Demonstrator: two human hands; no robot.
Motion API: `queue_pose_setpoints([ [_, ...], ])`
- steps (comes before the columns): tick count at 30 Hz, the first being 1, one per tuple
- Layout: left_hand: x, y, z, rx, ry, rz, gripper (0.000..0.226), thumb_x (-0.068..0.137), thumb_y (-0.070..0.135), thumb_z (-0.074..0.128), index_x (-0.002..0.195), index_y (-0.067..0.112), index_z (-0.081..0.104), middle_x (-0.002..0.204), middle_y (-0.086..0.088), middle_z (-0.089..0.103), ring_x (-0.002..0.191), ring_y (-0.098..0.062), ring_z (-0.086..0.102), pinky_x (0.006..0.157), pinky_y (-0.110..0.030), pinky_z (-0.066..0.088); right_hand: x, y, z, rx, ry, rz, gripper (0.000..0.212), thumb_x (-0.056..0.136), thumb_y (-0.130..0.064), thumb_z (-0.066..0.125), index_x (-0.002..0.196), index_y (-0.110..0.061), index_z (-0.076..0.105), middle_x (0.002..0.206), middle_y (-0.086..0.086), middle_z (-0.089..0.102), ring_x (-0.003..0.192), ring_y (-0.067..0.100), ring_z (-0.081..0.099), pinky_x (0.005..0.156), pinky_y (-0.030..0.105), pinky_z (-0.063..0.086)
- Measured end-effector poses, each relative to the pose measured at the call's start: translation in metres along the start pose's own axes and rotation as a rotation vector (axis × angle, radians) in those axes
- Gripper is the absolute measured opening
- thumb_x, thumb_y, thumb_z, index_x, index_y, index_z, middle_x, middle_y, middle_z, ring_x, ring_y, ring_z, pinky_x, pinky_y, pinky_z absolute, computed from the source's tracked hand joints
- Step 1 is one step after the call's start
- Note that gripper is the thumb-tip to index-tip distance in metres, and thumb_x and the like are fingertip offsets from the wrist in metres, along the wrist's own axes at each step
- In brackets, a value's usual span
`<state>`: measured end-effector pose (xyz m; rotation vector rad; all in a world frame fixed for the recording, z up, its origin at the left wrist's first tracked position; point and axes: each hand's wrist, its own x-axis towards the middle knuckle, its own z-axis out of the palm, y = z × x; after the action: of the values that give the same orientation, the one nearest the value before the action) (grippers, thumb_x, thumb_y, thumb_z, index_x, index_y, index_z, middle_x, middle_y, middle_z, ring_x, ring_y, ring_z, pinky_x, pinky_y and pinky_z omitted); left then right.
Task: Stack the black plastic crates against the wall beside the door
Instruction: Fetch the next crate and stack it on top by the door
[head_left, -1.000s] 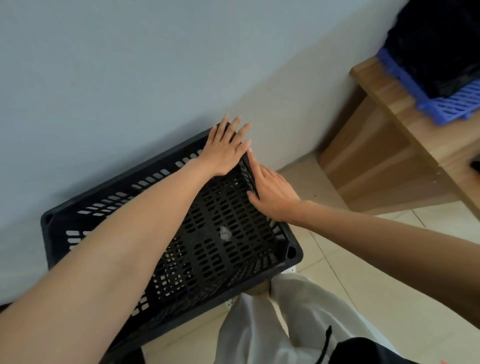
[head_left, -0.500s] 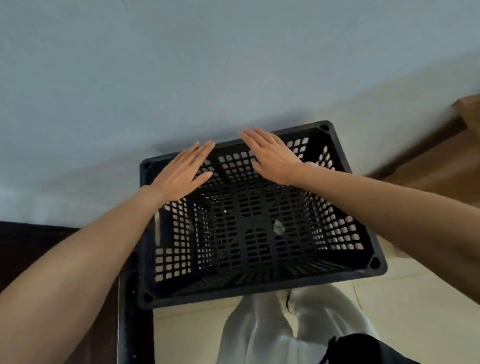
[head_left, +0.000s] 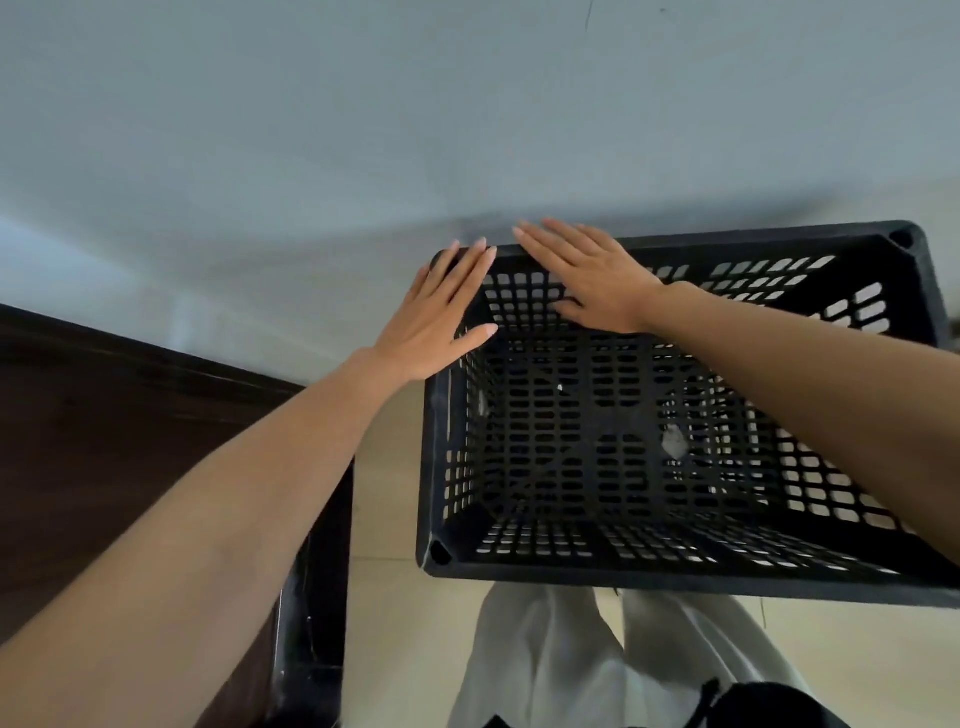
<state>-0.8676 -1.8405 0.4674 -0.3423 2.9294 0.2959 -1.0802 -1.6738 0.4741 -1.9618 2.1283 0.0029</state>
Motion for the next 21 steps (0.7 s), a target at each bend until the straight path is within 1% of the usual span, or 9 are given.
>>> queue_pose_setpoints([
  [4,0.005,-0.001,-0.002,-0.008,-0.016,0.023,0.083,0.097,0.064,0.030,0.155,0.032,-0.019,0.164,0.008,-0.022,0.153,-0.021,-0.017,0.121,-0.047,-0.005,0.005,0.001,-0.006,-0.029,-0.056,0.016,0.099,0.088,-0.036,0.054,0.151,-0.026,-0.022,0.162,-0.001,-0.012,0.150,0.021,-0.007,0.118,0.041,0.002],
  [6,0.006,-0.001,-0.007,-0.001,-0.043,0.026,0.083,0.096,0.065,0.028,0.155,0.032,-0.019,0.165,0.007,-0.021,0.152,-0.023,-0.019,0.120,-0.050,-0.006,0.005,0.000,-0.012,-0.052,-0.103,0.027,0.101,0.090,-0.035,0.055,0.148,-0.027,-0.027,0.161,-0.002,-0.017,0.149,0.022,-0.012,0.118,0.041,0.001],
  [8,0.004,0.000,-0.010,0.009,-0.076,0.026,0.085,0.096,0.065,0.031,0.156,0.031,-0.019,0.165,0.005,-0.022,0.152,-0.025,-0.021,0.120,-0.054,-0.007,0.004,-0.004,-0.019,-0.070,-0.164,0.044,0.103,0.091,-0.032,0.055,0.145,-0.028,-0.032,0.160,-0.003,-0.022,0.148,0.022,-0.016,0.119,0.044,0.001],
  [10,0.000,0.005,-0.011,0.004,-0.093,0.012,0.088,0.096,0.064,0.035,0.156,0.030,-0.020,0.164,0.004,-0.024,0.151,-0.025,-0.023,0.120,-0.056,-0.008,0.002,-0.011,-0.023,-0.093,-0.225,0.074,0.102,0.092,-0.026,0.055,0.144,-0.027,-0.033,0.159,-0.004,-0.026,0.147,0.022,-0.018,0.121,0.046,0.002],
  [14,-0.014,0.018,-0.014,-0.073,-0.039,-0.039,0.090,0.098,0.058,0.041,0.157,0.025,-0.017,0.164,0.001,-0.024,0.152,-0.024,-0.021,0.123,-0.056,-0.002,0.006,-0.025,-0.037,-0.085,-0.288,0.179,0.087,0.097,-0.011,0.042,0.148,-0.023,-0.028,0.160,-0.001,-0.023,0.148,0.023,-0.015,0.121,0.044,0.000],
  [16,-0.031,0.024,-0.011,-0.123,0.016,-0.060,0.090,0.098,0.056,0.042,0.157,0.023,-0.016,0.165,0.001,-0.023,0.152,-0.023,-0.018,0.123,-0.054,0.000,0.010,-0.039,-0.042,-0.040,-0.253,0.199,0.079,0.098,-0.009,0.036,0.150,-0.020,-0.023,0.161,0.003,-0.017,0.149,0.025,-0.012,0.121,0.045,0.001],
  [17,-0.041,0.027,-0.007,-0.153,0.037,-0.094,0.092,0.097,0.056,0.044,0.157,0.022,-0.016,0.165,0.001,-0.022,0.153,-0.023,-0.017,0.124,-0.052,0.001,0.012,-0.048,-0.042,-0.018,-0.201,0.187,0.080,0.097,-0.007,0.036,0.151,-0.020,-0.021,0.162,0.004,-0.015,0.149,0.027,-0.010,0.121,0.045,0.002],
  [19,-0.063,0.032,0.001,-0.224,0.059,-0.238,0.100,0.094,0.058,0.051,0.157,0.020,-0.017,0.166,0.000,-0.020,0.153,-0.024,-0.013,0.124,-0.049,0.001,0.018,-0.071,-0.040,-0.013,-0.087,0.108,0.090,0.088,0.003,0.039,0.152,-0.024,-0.019,0.162,0.006,-0.013,0.149,0.029,-0.007,0.121,0.045,0.004],
  [21,-0.082,0.042,0.007,-0.339,0.082,-0.424,0.110,0.090,0.058,0.059,0.157,0.017,-0.018,0.166,-0.004,-0.018,0.154,-0.026,-0.012,0.122,-0.048,0.002,0.025,-0.098,-0.035,-0.069,-0.036,-0.021,0.100,0.080,0.009,0.042,0.152,-0.027,-0.018,0.162,0.005,-0.013,0.149,0.029,-0.008,0.121,0.045,0.004],
])
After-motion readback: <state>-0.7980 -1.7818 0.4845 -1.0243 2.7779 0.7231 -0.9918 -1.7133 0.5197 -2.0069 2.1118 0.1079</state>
